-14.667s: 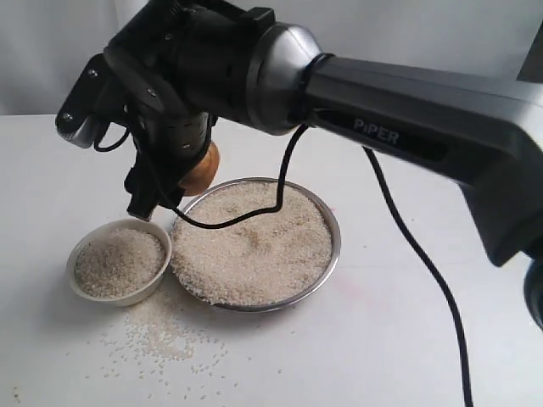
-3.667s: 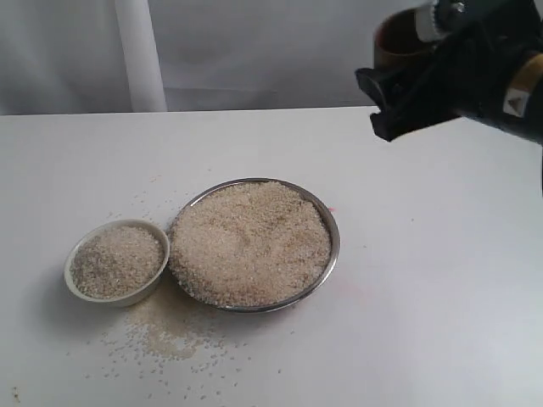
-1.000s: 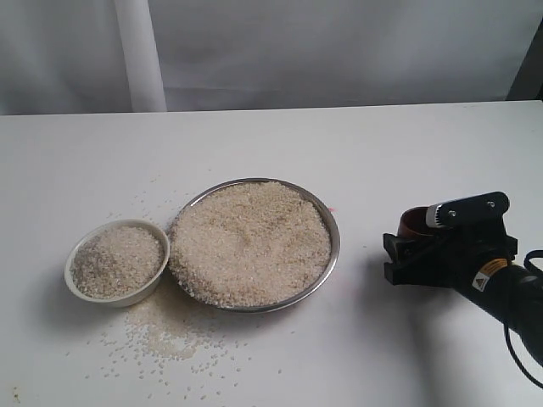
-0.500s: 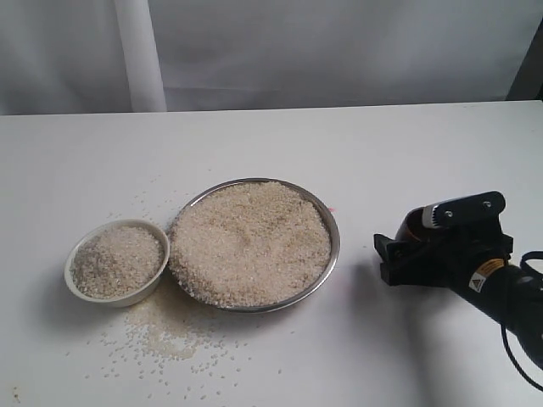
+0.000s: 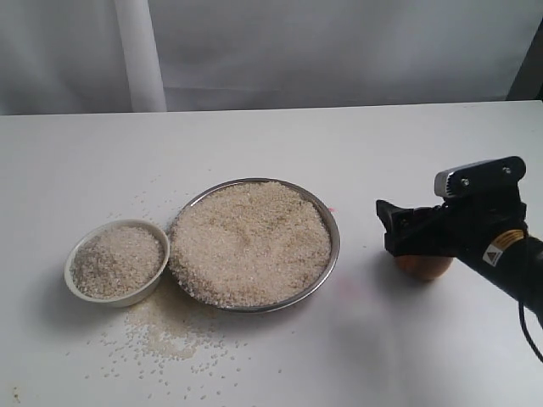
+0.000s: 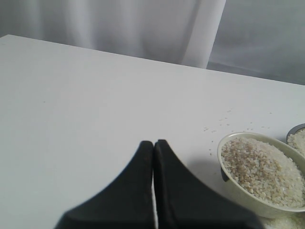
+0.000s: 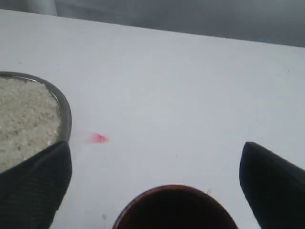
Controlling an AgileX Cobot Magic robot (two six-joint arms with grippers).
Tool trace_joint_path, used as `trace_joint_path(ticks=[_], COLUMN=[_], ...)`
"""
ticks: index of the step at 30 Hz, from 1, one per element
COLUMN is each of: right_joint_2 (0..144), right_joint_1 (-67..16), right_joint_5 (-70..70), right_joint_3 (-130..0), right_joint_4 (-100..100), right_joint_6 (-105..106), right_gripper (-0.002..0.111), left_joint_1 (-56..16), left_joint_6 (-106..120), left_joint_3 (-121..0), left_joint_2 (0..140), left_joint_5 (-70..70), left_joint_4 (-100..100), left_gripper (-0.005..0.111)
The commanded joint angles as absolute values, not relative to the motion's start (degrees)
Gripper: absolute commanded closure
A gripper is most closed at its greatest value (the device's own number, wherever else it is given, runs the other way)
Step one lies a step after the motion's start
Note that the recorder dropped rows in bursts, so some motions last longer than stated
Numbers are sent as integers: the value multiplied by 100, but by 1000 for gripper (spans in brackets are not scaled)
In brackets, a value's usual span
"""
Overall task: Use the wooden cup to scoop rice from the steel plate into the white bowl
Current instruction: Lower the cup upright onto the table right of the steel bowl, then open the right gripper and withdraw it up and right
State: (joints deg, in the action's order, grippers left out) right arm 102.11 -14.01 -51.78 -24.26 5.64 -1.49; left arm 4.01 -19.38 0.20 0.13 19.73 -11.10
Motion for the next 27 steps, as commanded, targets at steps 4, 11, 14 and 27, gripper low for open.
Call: trace_joint_path(ticks=[4,11,14,27], right_joint_2=[9210,8480,8208,5670], right_joint_1=[-1423,-1423,-1473,-1545], right_joint_5=[-4693,-4335,-4025,-3885], right_joint_3=[-2412,-2412,-2412,-1606], right_joint_4=[699,865,910,61], right_joint_6=[-151,-151,-167,-316], right_gripper=[21,68,107,108], left_joint_1=[401,401,401,401], left_joint_6=[-1945,-1945,-1945,-1945], left_joint_3=[0,0,0,0], left_joint_2=[0,0,0,0], left_joint_5=[1933,1933,1933,1933], left_joint_4=[-1126,-1126,-1126,-1126], left_gripper=[107,107,107,107])
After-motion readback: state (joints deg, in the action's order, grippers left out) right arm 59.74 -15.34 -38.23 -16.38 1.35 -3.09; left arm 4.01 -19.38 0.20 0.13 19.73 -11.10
